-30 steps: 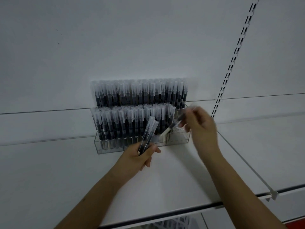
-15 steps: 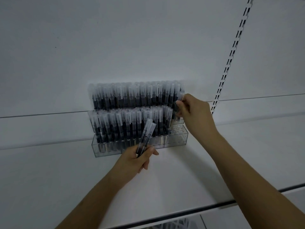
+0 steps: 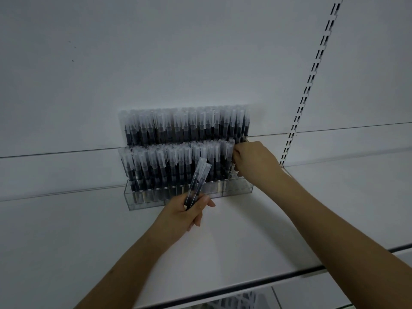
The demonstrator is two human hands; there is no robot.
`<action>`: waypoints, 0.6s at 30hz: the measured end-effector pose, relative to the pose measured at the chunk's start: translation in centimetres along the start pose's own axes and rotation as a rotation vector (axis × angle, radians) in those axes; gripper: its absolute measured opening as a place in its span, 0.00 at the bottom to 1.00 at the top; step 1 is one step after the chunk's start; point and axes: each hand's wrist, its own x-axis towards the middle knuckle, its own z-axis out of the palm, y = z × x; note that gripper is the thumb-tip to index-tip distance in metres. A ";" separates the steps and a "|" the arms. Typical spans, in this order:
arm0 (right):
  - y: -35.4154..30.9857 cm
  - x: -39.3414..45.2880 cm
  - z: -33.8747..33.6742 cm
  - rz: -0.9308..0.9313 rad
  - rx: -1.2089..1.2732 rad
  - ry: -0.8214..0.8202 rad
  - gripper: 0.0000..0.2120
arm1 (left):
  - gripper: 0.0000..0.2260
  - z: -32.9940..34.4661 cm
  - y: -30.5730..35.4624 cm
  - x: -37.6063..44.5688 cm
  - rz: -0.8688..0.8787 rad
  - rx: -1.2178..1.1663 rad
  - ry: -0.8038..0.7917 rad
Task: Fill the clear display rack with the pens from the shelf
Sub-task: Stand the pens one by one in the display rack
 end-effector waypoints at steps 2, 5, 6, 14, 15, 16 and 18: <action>0.2 -0.5 -0.5 0.040 -0.012 -0.017 0.17 | 0.14 0.0 0.0 0.0 -0.001 0.002 -0.003; 0.1 -2.3 -1.1 0.084 -0.036 0.131 0.20 | 0.13 -0.1 0.1 -0.1 0.000 -0.002 -0.004; -0.2 -3.0 -1.2 0.076 0.055 0.187 0.20 | 0.13 0.0 0.1 0.0 0.000 -0.001 -0.001; -4.2 -6.8 1.8 -0.058 0.764 0.029 0.06 | 0.11 0.2 0.0 0.0 0.004 0.010 0.019; -4.3 -6.7 2.0 -0.033 0.826 0.018 0.06 | 0.11 0.2 0.1 0.0 0.007 0.005 0.020; -4.2 -6.6 1.9 0.004 0.900 0.005 0.05 | 0.12 0.2 0.0 0.0 0.011 0.004 0.019; -3.8 -6.4 1.4 0.079 1.044 0.024 0.04 | 0.13 0.1 0.0 -0.1 0.013 0.016 0.014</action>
